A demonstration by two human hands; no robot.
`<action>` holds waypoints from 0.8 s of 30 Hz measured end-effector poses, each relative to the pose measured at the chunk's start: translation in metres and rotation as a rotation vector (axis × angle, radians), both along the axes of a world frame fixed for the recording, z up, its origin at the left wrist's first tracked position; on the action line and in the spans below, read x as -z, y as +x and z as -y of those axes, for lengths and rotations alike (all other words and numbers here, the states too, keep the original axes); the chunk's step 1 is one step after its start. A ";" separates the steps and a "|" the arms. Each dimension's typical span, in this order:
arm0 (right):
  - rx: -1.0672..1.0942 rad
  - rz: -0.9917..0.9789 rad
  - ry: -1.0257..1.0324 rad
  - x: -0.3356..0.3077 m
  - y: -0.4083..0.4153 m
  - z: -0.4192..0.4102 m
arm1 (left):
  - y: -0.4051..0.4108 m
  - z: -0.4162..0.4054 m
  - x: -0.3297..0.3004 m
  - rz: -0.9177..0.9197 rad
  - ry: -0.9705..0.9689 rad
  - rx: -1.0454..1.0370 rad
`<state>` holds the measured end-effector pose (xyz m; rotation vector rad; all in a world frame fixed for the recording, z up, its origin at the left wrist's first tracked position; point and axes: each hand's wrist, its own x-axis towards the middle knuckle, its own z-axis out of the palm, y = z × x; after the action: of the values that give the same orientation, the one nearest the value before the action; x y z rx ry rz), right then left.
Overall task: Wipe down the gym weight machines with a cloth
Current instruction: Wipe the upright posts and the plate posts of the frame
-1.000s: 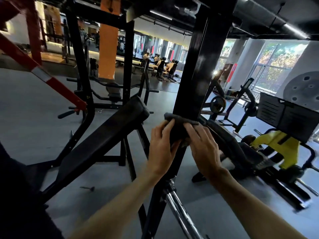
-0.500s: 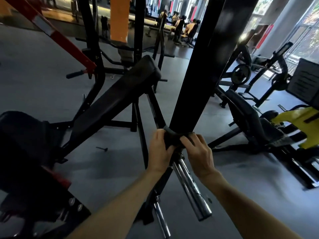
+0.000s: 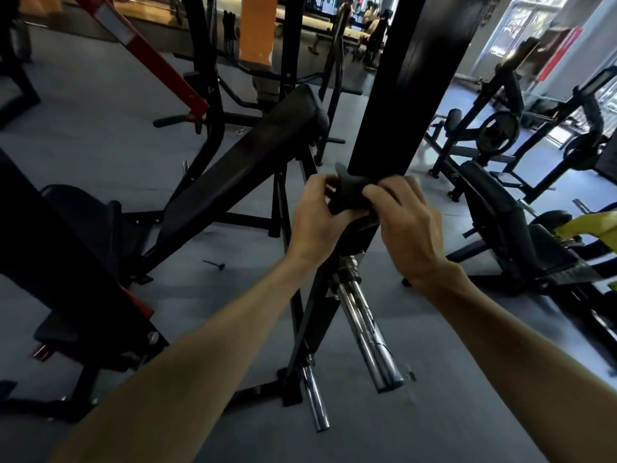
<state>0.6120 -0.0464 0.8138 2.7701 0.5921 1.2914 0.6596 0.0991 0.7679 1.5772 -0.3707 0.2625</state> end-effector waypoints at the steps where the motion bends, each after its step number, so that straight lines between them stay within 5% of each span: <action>1: -0.013 0.021 0.009 -0.002 0.002 0.001 | 0.001 -0.003 -0.003 0.020 0.004 0.019; 13: -0.007 -0.114 -0.096 0.087 -0.002 -0.014 | 0.002 -0.014 0.111 -0.214 0.078 0.177; 18: 0.050 -0.009 -0.265 0.109 0.002 -0.033 | 0.010 -0.021 0.132 -0.180 0.208 0.197; 24: 0.044 -0.136 -0.402 0.147 0.009 -0.045 | -0.002 -0.020 0.156 -0.139 0.306 0.142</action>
<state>0.6211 -0.0012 0.6670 2.5291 0.7035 0.8644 0.6574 0.1191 0.6115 1.8477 -0.4262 -0.0156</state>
